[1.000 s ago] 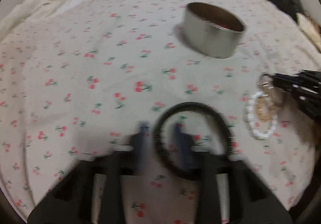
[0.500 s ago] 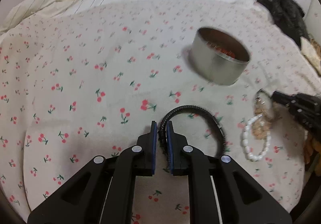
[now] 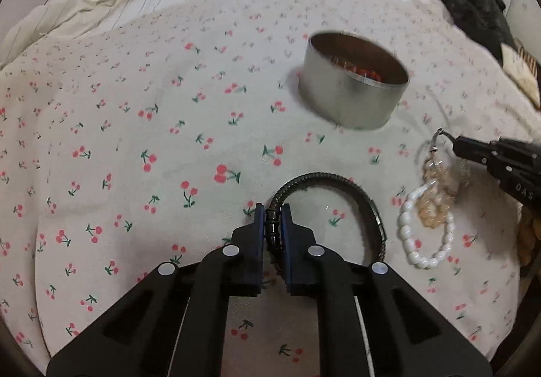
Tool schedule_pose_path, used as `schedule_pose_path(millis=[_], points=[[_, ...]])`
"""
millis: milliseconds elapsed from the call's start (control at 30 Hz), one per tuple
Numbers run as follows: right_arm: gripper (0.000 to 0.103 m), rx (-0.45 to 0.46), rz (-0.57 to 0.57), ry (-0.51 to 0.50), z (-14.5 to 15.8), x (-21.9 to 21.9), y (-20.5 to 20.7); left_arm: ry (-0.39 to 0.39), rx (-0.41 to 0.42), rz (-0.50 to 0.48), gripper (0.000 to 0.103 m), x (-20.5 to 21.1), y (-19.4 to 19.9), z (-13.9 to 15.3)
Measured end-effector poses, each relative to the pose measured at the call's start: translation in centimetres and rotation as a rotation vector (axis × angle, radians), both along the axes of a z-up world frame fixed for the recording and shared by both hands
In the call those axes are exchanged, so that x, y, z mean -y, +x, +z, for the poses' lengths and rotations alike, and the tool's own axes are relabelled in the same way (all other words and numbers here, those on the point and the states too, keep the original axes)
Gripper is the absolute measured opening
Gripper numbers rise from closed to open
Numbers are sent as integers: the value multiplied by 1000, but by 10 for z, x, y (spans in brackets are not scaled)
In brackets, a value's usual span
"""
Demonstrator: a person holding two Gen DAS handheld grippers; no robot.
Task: Organize jewelry
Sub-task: 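Grasp the silver bangle with the right gripper while the left gripper holds the black bracelet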
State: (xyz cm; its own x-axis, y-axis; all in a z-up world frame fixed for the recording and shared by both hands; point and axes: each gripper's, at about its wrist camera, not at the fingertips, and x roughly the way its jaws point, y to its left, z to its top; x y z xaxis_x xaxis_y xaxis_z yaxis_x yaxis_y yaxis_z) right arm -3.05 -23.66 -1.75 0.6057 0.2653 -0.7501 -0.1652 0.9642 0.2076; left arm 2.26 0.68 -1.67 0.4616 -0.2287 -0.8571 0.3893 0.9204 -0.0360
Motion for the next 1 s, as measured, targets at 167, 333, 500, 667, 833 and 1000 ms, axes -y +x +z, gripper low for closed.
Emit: schedule_pose_path(millis=[167,333,500,667,833,1000], points=[[4,34,-35,93,9,12,-1,-51,15,30,8,-8,3,9],[4,40,-86,49,11,18,0,-66,25,44,9,-11,5,9],[5,-25,-117,-25,-4,20,7,-43,-11,63,9,-8,10,-3],[22,-57,-92,-38,-11,16,12,-24,-31,72,23,-8,12,-9],[23,-55,-66,-112,-14,5,13,9,-29,88,47,-6,13,-14],[7,-30,-79,-83,-9,9,11,11,-6,29,9,3,8,-9]])
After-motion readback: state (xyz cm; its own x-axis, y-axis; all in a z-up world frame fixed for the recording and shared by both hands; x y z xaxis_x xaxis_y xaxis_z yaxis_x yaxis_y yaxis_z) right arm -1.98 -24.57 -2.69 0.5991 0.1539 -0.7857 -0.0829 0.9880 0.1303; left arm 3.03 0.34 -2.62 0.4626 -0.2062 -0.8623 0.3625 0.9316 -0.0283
